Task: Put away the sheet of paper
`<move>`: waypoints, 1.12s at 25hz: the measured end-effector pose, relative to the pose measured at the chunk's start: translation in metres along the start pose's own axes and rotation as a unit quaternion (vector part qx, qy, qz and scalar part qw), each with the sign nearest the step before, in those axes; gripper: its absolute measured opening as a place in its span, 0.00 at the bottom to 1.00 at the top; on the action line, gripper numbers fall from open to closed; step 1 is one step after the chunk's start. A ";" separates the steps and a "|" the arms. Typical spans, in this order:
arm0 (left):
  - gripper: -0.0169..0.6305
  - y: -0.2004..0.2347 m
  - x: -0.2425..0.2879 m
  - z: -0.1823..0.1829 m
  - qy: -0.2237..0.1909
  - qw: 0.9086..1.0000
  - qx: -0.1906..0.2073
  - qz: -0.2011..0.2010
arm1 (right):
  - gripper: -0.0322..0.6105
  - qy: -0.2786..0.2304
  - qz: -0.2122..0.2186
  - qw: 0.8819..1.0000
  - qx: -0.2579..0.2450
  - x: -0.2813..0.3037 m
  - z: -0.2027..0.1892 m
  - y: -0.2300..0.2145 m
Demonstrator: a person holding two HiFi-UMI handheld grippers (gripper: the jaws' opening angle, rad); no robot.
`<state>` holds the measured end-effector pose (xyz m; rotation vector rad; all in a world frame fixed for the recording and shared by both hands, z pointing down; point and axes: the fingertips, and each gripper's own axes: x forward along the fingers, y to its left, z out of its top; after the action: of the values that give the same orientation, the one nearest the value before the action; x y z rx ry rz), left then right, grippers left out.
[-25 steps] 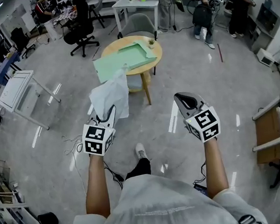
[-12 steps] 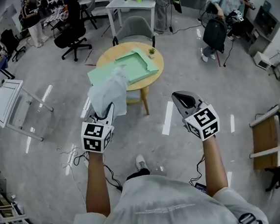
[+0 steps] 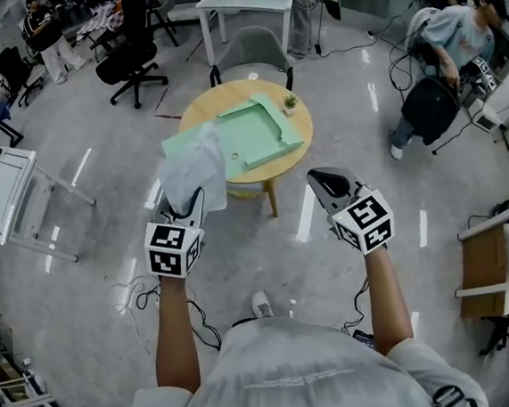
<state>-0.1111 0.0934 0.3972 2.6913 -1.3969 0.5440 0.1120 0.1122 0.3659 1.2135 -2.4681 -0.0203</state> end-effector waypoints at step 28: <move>0.05 0.119 0.211 -0.050 0.038 0.961 -0.275 0.011 | 0.09 0.065 0.060 0.995 0.052 0.214 -0.057 -0.167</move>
<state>-0.1092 -0.1309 0.5018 2.1890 -1.3180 0.2092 0.1411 -0.1474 0.4607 1.0691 -2.4489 0.2163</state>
